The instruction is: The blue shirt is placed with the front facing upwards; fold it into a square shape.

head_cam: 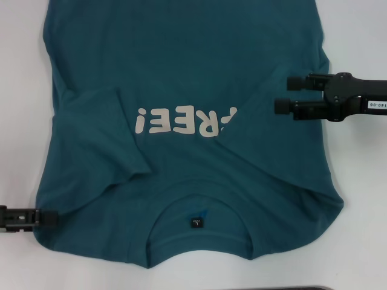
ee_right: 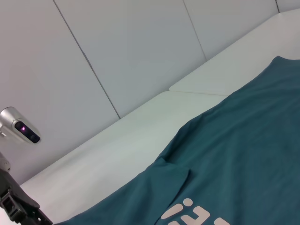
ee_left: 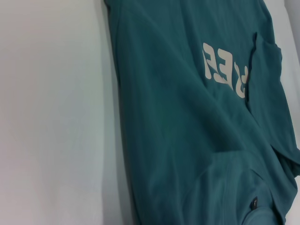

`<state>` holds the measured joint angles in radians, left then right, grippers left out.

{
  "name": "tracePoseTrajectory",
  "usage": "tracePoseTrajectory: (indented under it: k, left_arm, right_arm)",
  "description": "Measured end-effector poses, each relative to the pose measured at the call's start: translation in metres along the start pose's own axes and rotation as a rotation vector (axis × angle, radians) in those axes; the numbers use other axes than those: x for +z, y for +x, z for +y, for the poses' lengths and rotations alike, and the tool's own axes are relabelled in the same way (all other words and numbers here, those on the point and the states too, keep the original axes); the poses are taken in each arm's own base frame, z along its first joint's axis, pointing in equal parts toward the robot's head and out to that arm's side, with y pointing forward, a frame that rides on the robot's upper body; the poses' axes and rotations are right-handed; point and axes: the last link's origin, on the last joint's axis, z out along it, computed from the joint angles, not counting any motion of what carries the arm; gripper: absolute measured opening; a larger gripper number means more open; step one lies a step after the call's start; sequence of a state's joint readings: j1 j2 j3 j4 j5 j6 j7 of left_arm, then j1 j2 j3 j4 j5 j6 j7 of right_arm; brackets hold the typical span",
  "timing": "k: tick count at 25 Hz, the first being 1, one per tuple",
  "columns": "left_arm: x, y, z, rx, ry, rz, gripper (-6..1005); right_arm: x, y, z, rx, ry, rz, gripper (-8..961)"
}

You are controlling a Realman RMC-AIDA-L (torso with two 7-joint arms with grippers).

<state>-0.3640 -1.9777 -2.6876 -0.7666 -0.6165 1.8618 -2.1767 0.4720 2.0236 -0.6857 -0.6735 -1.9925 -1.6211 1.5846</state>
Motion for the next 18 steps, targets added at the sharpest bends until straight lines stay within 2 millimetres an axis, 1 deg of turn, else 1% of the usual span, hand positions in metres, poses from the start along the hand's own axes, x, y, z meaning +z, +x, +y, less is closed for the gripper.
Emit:
tracePoseTrajectory:
  k: [16, 18]
  left_arm:
    - [-0.0011, 0.0088, 0.0006, 0.016, 0.019, 0.011, 802]
    - [-0.0017, 0.0102, -0.0010, 0.011, 0.030, 0.019, 671]
  right_arm:
    - [-0.0009, -0.0020, -0.0010, -0.001, 0.005, -0.009, 908]
    - [-0.0009, -0.0021, -0.0011, -0.001, 0.005, -0.010, 907]
